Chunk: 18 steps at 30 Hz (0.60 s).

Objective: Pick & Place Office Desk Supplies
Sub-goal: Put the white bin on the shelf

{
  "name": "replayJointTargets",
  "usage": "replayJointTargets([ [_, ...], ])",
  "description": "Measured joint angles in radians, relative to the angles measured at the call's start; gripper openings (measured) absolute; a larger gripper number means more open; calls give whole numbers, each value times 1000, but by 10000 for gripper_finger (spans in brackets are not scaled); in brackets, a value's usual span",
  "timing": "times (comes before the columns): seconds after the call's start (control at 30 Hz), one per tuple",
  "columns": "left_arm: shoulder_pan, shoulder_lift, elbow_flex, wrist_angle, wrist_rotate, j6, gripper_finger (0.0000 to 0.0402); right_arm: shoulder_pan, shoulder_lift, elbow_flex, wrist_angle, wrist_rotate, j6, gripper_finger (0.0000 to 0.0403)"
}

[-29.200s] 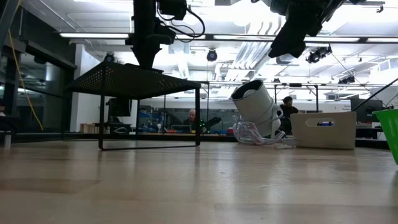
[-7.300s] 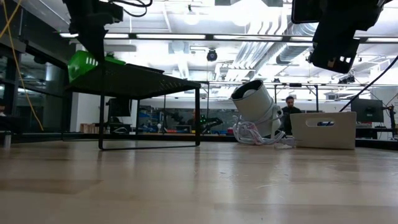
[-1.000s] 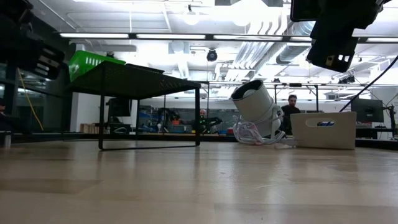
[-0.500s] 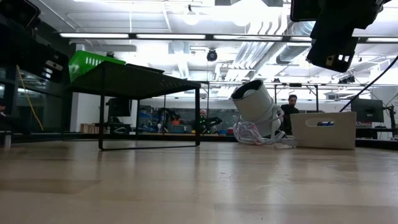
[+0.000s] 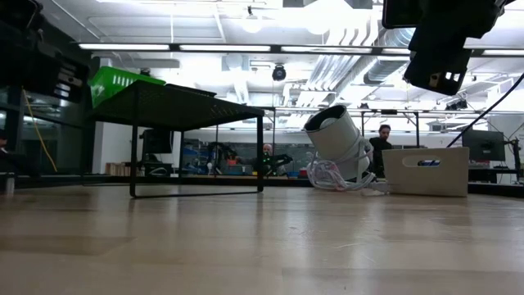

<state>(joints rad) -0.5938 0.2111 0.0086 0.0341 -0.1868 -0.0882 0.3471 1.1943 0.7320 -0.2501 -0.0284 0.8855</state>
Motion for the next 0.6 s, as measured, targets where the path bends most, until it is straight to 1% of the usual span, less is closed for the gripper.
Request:
replayJointTargets([
  [0.23,0,0,0,-2,13,58,128,0,0,0,0,0,0,128],
  [0.47,0,0,0,-3,13,85,128,0,0,0,0,0,0,128],
  [0.6,0,0,0,-3,13,72,128,0,0,0,0,0,0,128],
])
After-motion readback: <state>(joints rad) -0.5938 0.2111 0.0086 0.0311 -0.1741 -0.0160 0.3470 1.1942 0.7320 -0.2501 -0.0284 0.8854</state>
